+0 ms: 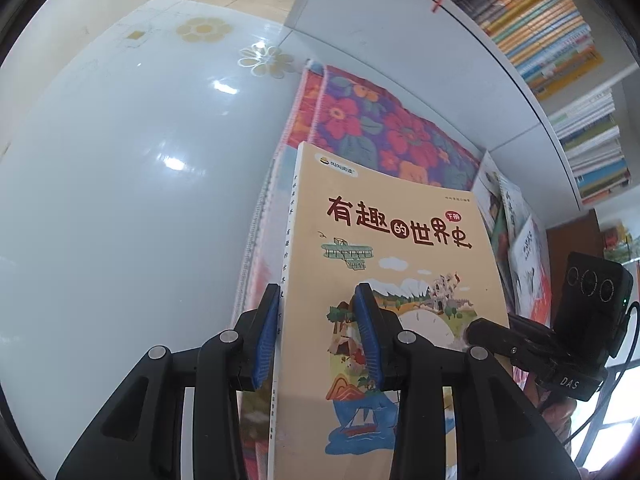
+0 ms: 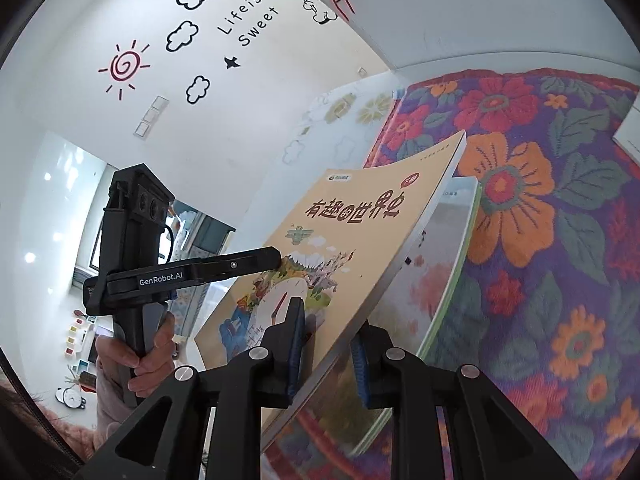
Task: Organize books
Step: 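Lower the tan book against the standing books with the left tool while the right tool steadies its edge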
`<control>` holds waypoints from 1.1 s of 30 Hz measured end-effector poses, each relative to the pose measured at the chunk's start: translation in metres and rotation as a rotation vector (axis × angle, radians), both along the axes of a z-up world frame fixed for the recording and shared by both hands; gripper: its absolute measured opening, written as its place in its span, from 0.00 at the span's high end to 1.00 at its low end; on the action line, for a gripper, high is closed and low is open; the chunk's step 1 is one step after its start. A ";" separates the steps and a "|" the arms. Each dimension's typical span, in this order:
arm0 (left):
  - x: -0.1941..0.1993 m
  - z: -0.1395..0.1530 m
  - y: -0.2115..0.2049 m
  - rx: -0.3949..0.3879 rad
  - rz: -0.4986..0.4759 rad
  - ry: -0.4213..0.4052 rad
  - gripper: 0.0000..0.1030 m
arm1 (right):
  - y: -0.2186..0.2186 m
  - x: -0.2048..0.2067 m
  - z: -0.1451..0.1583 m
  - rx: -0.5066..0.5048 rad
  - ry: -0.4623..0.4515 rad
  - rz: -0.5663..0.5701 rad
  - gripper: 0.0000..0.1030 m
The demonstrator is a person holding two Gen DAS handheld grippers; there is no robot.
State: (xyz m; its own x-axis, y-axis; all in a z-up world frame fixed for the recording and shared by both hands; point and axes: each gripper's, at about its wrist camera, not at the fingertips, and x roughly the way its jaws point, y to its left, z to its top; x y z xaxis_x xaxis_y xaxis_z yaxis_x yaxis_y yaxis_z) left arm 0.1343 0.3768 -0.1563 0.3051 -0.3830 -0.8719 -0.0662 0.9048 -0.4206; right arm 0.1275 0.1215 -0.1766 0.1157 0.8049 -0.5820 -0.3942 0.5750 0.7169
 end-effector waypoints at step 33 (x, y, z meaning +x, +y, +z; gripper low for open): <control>0.006 -0.020 -0.008 0.147 -0.045 0.041 0.66 | 0.009 0.003 -0.038 -0.071 0.127 -0.106 0.76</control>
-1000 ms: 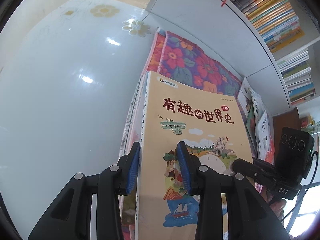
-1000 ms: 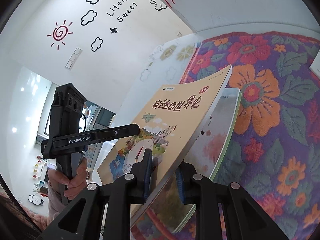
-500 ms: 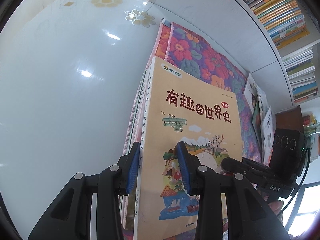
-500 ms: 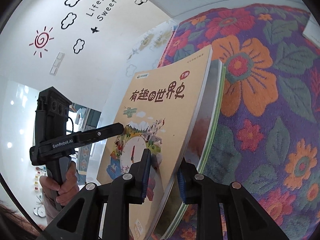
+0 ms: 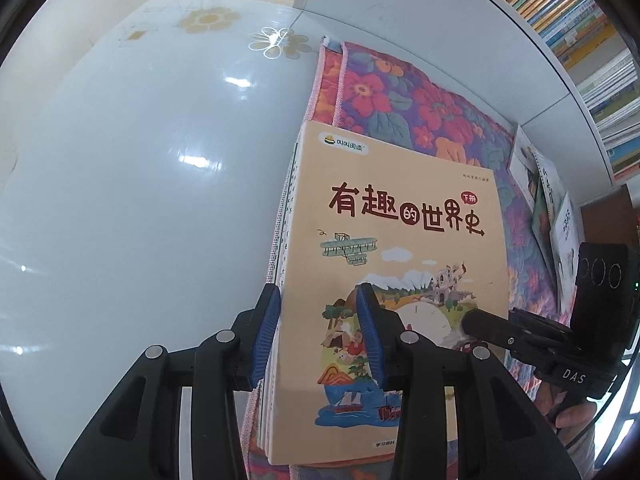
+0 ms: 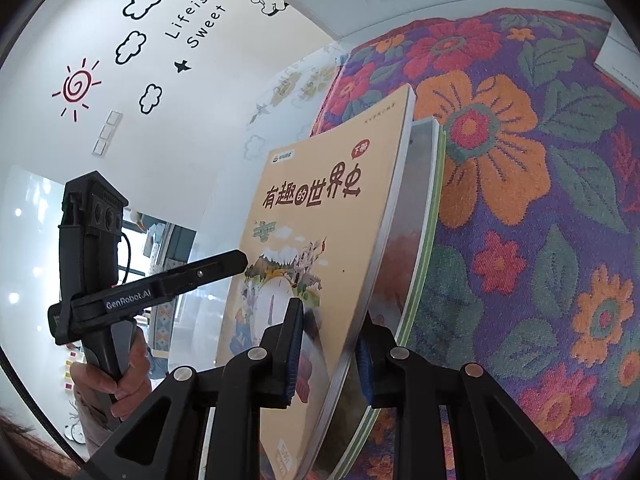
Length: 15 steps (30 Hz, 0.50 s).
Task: Organize books
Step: 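Lower the tan book against the standing books with the left tool while the right tool steadies its edge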
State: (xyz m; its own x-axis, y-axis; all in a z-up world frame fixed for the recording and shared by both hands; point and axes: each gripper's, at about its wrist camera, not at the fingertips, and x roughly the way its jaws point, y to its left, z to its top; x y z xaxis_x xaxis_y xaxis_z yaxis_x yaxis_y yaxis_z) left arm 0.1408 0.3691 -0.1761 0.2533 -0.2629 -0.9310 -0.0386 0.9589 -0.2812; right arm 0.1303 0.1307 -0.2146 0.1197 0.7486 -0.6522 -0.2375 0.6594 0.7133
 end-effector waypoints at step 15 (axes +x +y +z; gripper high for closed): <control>-0.012 0.011 0.013 0.000 0.072 -0.018 0.66 | 0.006 0.000 0.006 -0.064 0.025 -0.041 0.75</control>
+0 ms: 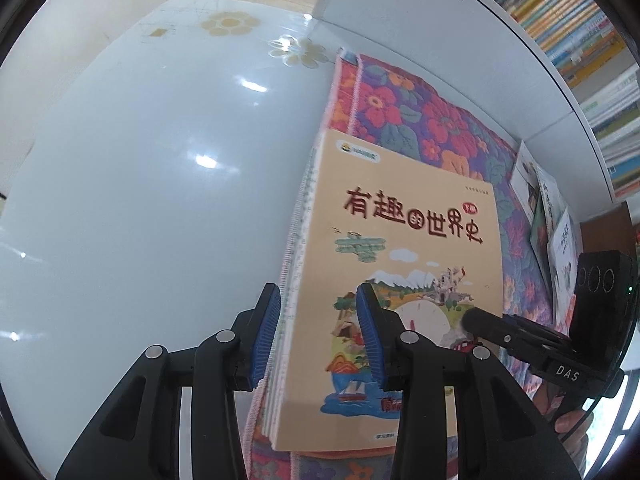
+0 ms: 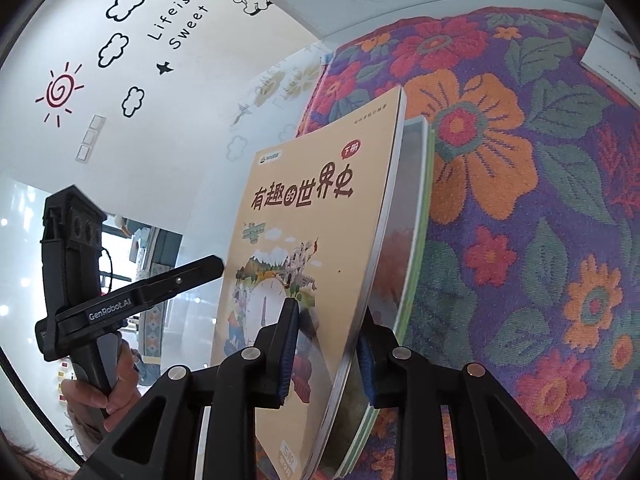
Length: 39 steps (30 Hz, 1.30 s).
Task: Organize books
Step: 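Lower the tan book against the standing books with the left tool while the right tool steadies its edge, then open the left tool and move it back to the book pile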
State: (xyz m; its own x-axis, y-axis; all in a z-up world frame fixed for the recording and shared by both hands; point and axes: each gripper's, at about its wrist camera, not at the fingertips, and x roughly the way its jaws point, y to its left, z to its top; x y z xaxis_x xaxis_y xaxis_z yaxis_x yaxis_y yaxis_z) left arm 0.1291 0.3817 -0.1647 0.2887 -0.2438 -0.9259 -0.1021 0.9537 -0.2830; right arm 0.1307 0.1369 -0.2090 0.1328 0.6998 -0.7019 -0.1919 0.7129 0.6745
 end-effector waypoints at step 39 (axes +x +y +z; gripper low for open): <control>-0.041 0.015 -0.152 -0.026 -0.133 0.007 0.64 | -0.185 -0.107 0.021 0.468 0.056 -0.550 0.42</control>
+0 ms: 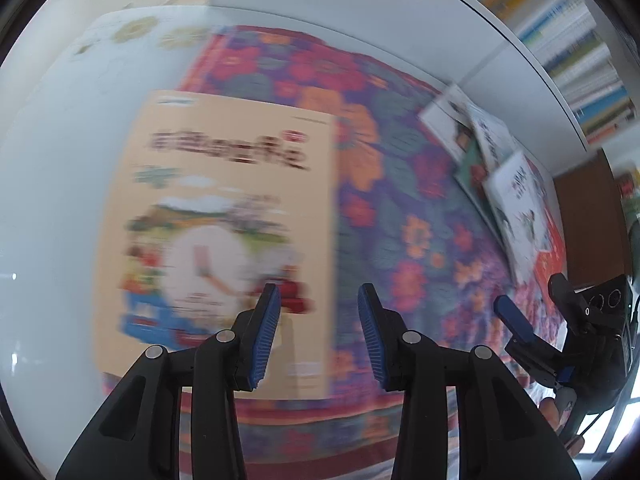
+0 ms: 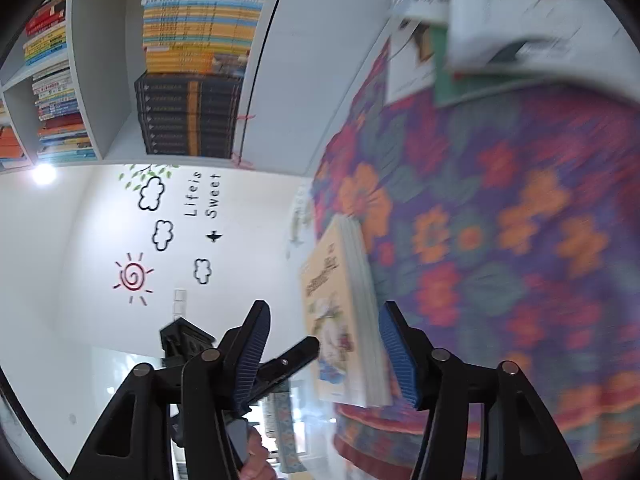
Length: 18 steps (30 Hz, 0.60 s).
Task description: Organize books
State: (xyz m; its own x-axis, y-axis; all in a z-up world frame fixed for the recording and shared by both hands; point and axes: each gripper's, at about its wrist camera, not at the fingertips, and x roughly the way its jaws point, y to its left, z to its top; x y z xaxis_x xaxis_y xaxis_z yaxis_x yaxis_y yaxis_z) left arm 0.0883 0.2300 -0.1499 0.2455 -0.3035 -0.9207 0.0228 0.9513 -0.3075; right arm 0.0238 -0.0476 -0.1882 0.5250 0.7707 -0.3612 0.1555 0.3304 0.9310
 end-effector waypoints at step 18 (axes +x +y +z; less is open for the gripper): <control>0.020 -0.021 -0.191 -0.044 -0.205 -0.011 0.63 | -0.174 -0.029 -0.006 -0.472 0.125 -0.103 0.25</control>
